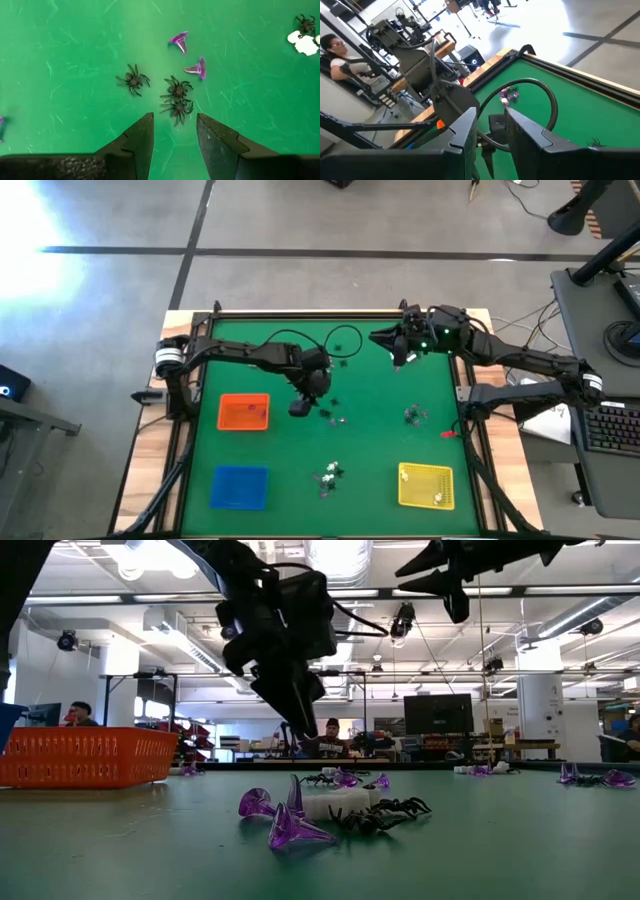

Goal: Sort Halloween decoration
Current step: Put the black spider toy into the blue bin

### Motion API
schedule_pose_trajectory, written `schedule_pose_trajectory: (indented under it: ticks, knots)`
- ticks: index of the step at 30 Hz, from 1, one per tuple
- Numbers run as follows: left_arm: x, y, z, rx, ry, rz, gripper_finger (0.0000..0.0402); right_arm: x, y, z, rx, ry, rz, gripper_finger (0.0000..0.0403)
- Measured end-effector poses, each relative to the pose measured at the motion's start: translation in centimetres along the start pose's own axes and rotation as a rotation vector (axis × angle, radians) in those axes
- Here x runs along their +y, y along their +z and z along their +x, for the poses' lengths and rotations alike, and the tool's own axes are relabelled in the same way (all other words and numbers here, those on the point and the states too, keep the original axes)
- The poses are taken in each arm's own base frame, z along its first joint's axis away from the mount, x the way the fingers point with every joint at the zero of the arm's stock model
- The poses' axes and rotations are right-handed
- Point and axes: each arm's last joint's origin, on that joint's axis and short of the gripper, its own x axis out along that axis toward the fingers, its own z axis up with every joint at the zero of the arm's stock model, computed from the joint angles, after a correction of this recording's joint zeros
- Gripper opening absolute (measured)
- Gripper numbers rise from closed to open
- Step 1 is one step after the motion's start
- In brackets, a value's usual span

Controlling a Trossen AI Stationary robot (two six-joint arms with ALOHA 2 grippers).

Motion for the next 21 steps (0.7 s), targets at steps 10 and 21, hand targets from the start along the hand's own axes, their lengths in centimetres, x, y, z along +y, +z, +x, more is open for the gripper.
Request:
schedule_pose_trajectory:
  ticks: [10, 21]
  knots:
    - [-0.1, -2.1, 2.0, -0.040, 0.015, -0.067, 0.0130, 0.0, 0.0, 0.1, 0.002, -0.001, 0.050, 0.0093]
    - [-0.1, -2.6, 4.3, 0.010, -0.010, -0.105, 0.0130, 0.2, -0.2, 0.1, 0.011, 0.007, 0.055, 0.0093]
